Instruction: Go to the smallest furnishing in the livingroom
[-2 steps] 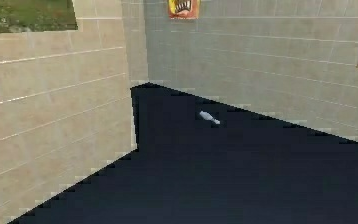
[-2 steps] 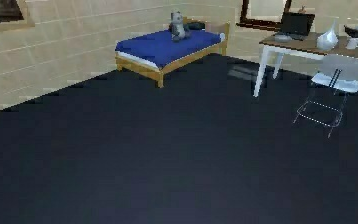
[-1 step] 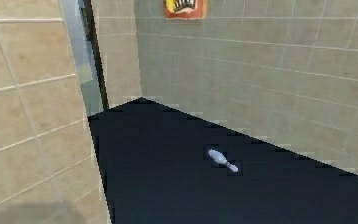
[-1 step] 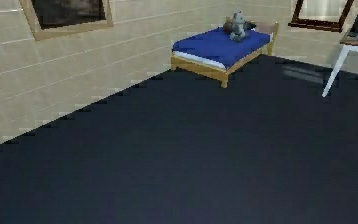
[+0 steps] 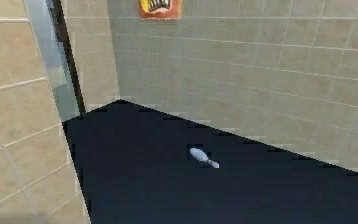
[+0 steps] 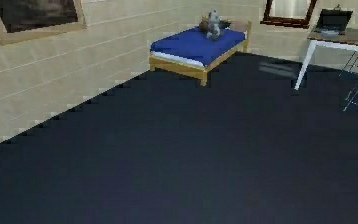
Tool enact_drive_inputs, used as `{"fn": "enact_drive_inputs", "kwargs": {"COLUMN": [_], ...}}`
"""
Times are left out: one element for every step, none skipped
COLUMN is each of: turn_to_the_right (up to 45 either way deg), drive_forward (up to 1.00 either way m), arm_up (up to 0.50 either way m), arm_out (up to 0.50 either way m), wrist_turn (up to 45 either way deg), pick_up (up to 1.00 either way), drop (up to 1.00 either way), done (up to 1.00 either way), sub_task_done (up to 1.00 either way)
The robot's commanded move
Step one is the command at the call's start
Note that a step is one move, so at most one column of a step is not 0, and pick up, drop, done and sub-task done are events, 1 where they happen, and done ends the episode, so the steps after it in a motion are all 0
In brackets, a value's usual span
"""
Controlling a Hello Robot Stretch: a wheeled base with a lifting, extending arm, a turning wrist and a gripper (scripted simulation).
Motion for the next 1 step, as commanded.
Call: {"fn": "enact_drive_inputs", "kwargs": {"turn_to_the_right": [0.0], "drive_forward": [0.85], "arm_up": [0.00], "arm_out": [0.00], "wrist_turn": [0.0], "pick_up": [0.00], "drop": [0.00], "done": [0.00], "sub_task_done": [0.00]}}
